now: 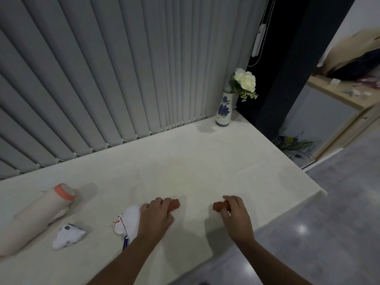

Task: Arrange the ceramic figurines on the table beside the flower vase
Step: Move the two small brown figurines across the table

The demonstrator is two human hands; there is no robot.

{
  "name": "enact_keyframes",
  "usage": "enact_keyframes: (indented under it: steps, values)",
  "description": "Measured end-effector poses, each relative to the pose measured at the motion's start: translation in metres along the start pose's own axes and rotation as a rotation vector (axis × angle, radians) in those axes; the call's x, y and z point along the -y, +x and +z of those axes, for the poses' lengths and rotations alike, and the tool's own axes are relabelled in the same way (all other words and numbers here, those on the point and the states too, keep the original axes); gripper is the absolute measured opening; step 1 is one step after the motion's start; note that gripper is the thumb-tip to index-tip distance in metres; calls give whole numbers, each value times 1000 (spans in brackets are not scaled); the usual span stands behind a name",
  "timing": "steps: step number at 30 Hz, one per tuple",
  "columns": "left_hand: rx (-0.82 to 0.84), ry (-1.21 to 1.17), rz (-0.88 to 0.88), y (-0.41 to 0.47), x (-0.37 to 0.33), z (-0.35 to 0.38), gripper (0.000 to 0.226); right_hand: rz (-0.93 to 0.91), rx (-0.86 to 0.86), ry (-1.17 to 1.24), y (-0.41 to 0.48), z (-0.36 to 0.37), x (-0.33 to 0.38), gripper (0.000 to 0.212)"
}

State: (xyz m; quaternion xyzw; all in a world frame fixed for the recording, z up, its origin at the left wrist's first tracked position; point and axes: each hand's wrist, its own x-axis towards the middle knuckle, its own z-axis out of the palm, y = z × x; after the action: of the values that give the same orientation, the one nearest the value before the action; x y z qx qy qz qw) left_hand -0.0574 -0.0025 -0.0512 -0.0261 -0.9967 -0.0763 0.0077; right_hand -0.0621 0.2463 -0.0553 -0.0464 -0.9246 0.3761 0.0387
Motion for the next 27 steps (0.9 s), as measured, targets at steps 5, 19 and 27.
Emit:
enact_keyframes:
  steps: [5,19,27]
  values:
    - [62,-290,40,0,-10,-8,31,24,88,-1,-1,4,9,23]
    - [214,-384,73,35,-15,-8,30,30,113,-79,7,20,21,15]
    - [193,-483,71,54,-22,-16,35,74,95,18,8,12,24,17]
